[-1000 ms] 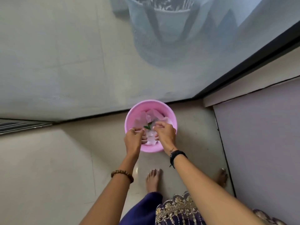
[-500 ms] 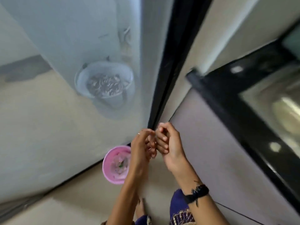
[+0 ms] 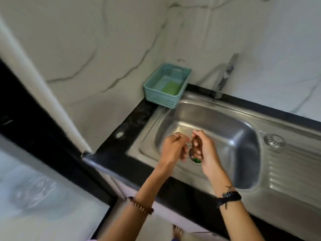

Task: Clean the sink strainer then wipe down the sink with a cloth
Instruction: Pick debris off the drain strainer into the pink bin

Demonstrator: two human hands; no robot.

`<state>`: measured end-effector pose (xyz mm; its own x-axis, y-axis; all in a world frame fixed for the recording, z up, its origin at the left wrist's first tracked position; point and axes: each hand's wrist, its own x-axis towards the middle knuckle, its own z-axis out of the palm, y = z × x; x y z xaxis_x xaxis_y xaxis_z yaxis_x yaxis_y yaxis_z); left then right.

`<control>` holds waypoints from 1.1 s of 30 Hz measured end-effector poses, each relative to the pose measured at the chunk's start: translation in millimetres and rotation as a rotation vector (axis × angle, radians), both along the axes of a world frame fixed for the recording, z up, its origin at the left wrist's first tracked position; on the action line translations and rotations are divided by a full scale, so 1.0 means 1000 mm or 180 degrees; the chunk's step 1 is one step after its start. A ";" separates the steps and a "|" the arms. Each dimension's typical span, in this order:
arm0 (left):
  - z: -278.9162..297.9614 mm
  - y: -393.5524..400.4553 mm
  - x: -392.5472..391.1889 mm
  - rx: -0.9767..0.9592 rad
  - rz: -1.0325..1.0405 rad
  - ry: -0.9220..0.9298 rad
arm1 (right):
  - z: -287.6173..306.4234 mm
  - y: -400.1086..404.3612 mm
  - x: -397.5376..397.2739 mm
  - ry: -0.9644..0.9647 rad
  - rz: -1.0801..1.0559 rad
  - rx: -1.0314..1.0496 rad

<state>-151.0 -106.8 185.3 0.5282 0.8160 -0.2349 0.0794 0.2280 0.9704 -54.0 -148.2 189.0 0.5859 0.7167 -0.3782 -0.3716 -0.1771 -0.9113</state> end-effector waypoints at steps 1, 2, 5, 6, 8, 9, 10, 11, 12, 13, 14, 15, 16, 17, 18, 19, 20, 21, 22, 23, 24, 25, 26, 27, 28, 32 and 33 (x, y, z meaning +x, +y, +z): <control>-0.012 0.012 0.020 0.0216 -0.0112 0.0403 | -0.011 0.004 0.027 -0.0234 -0.0112 -0.0250; -0.025 0.026 0.040 0.0421 -0.0250 0.0826 | -0.024 0.008 0.053 -0.0459 -0.0188 -0.0502; -0.070 0.064 0.086 0.0877 -0.0678 0.2093 | -0.068 0.020 0.117 -0.0928 -0.0202 -0.1073; -0.084 0.074 0.101 0.0987 -0.0836 0.2408 | -0.084 0.024 0.133 -0.1040 -0.0103 -0.1230; -0.113 0.087 0.125 0.1144 -0.1132 0.2877 | -0.113 0.031 0.156 -0.1289 0.0269 -0.1625; -0.128 0.091 0.139 0.1180 -0.1265 0.3037 | -0.128 0.035 0.165 -0.1408 0.0473 -0.1831; -0.142 0.094 0.150 0.1198 -0.1387 0.3180 | -0.143 0.038 0.173 -0.1538 0.0649 -0.2010; -0.156 0.093 0.160 0.1196 -0.1500 0.3310 | -0.157 0.040 0.178 -0.1676 0.0797 -0.2146; -0.169 0.091 0.169 0.1190 -0.1625 0.3424 | -0.169 0.042 0.182 -0.1819 0.0922 -0.2247; -0.180 0.087 0.174 0.1211 -0.1755 0.3513 | -0.178 0.044 0.184 -0.1992 0.1040 -0.2332; -0.191 0.084 0.179 0.1258 -0.1888 0.3581 | -0.188 0.046 0.186 -0.2182 0.1174 -0.2418; -0.201 0.080 0.183 0.1330 -0.2004 0.3640 | -0.197 0.049 0.187 -0.2364 0.1312 -0.2491; -0.209 0.077 0.186 0.1425 -0.2103 0.3691 | -0.205 0.051 0.187 -0.2518 0.1451 -0.2550; -0.218 0.074 0.188 0.1536 -0.2190 0.3739 | -0.213 0.053 0.188 -0.2655 0.1576 -0.2593; -0.224 0.072 0.189 0.1659 -0.2256 0.3781 | -0.219 0.054 0.187 -0.2814 0.1678 -0.2613; -0.231 0.072 0.189 0.1752 -0.2315 0.3829 | -0.227 0.054 0.188 -0.2992 0.1781 -0.2625; -0.236 0.073 0.190 0.1821 -0.2356 0.3868 | -0.234 0.055 0.187 -0.3203 0.1892 -0.2633; -0.240 0.075 0.189 0.1875 -0.2381 0.3897 | -0.240 0.054 0.186 -0.3426 0.2021 -0.2636; -0.244 0.077 0.190 0.1927 -0.2400 0.3910 | -0.246 0.053 0.184 -0.3623 0.2152 -0.2645; -0.245 0.080 0.190 0.1984 -0.2416 0.3906 | -0.250 0.053 0.182 -0.3762 0.2255 -0.2646; -0.246 0.083 0.191 0.2046 -0.2451 0.3894 | -0.254 0.052 0.181 -0.3837 0.2343 -0.2645; -0.247 0.085 0.192 0.2117 -0.2489 0.3875 | -0.257 0.051 0.180 -0.3864 0.2404 -0.2646; -0.246 0.087 0.193 0.2184 -0.2511 0.3853 | -0.259 0.051 0.180 -0.3857 0.2432 -0.2646; -0.245 0.089 0.193 0.2227 -0.2507 0.3839 | -0.260 0.050 0.180 -0.3822 0.2409 -0.2637; -0.244 0.090 0.191 0.2245 -0.2456 0.3833 | -0.260 0.048 0.181 -0.3765 0.2324 -0.2613; -0.238 0.093 0.183 0.2035 -0.1933 0.3783 | -0.253 0.041 0.187 -0.3456 0.1777 -0.2420; -0.237 0.094 0.181 0.1933 -0.1767 0.3746 | -0.251 0.042 0.189 -0.3451 0.1719 -0.2340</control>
